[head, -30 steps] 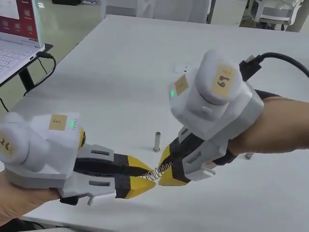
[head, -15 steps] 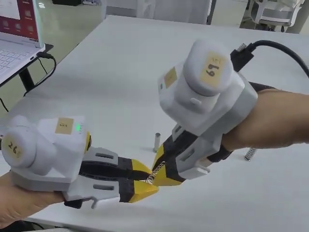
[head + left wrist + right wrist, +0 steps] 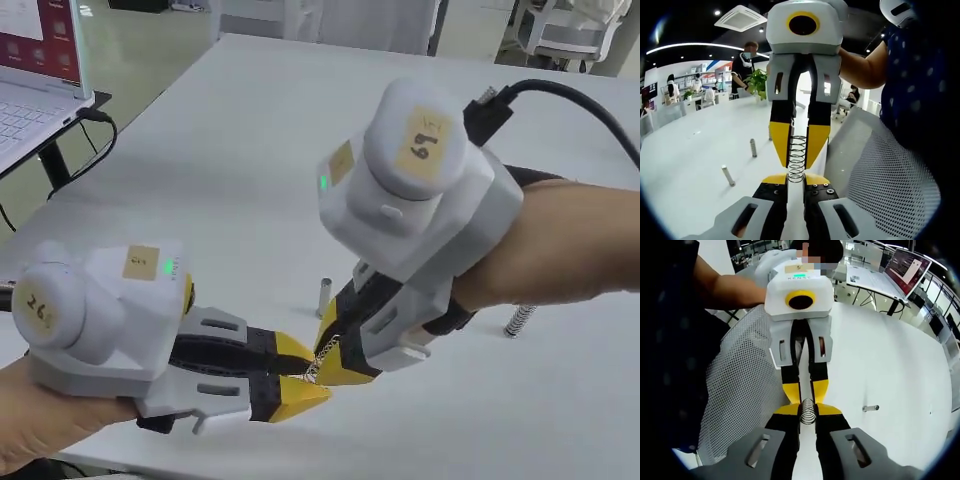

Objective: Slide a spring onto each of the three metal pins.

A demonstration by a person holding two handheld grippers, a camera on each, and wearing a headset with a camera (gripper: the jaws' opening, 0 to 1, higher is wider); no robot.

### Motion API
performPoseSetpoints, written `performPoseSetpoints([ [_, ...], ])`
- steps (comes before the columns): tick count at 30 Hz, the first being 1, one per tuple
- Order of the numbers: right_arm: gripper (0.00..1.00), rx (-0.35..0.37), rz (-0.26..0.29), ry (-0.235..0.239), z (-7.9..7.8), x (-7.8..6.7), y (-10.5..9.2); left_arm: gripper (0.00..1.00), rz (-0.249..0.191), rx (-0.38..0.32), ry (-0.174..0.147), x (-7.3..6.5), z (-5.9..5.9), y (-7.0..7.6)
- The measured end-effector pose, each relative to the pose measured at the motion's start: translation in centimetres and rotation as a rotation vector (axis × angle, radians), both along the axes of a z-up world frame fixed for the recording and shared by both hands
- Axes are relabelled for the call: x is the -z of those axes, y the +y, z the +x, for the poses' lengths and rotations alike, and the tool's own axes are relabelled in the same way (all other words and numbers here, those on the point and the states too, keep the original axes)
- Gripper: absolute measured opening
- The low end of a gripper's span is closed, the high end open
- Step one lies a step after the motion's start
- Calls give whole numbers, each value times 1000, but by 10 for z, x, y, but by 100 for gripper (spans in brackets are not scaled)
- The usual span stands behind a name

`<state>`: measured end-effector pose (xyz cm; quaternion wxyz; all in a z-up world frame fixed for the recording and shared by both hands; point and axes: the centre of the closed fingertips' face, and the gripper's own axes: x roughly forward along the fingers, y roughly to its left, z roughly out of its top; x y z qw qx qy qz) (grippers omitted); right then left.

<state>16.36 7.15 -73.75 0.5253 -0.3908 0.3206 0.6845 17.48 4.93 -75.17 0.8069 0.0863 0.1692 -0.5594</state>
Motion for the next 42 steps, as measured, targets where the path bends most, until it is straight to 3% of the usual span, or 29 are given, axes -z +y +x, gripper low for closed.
performPoseSetpoints([
  [11, 8, 2, -28, -21, 8, 1, -3, 15, -22, -40, 20, 1, 2, 9],
  [24, 8, 40, -32, -53, 33, -4, -4, 37, -40, -123, 21, 6, 10, 26],
  [32, 8, 92, -37, -76, 60, -5, -5, 49, -37, -163, 18, 8, 14, 33],
  [34, 8, 103, -52, -111, 70, -3, -7, 51, -38, -174, 22, 9, 14, 35],
  [42, 8, 126, -81, -139, 96, -3, -6, 57, -39, -191, 19, 8, 16, 38],
])
